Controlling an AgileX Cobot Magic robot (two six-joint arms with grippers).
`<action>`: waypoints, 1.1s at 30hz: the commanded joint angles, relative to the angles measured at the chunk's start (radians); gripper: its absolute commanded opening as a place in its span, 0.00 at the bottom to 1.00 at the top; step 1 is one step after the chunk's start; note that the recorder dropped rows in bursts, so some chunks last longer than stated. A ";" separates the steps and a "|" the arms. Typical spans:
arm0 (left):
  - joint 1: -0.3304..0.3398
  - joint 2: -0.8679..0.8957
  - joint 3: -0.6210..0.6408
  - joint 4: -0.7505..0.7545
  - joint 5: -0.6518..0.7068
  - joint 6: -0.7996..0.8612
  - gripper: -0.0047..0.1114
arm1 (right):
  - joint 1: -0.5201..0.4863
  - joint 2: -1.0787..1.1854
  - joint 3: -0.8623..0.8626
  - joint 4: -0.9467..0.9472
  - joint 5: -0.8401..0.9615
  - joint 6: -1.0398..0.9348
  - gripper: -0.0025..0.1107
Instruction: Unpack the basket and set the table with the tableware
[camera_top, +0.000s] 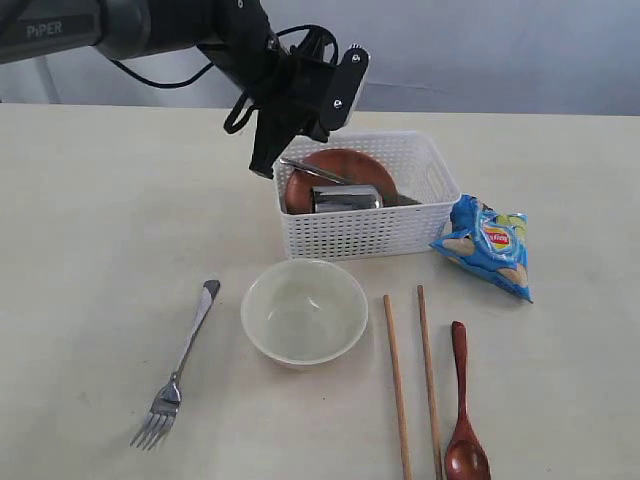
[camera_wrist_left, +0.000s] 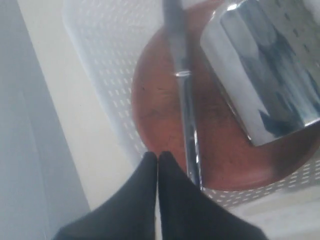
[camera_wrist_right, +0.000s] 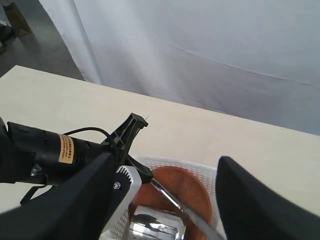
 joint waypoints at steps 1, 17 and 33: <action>-0.007 -0.011 0.004 -0.015 0.009 -0.036 0.04 | -0.004 0.003 0.002 -0.004 -0.005 0.002 0.53; -0.007 0.062 0.004 0.001 0.022 -0.026 0.50 | -0.004 0.003 0.002 -0.004 -0.005 0.002 0.53; -0.007 0.178 0.004 0.013 -0.054 0.014 0.33 | -0.004 0.003 0.002 -0.004 -0.005 0.002 0.53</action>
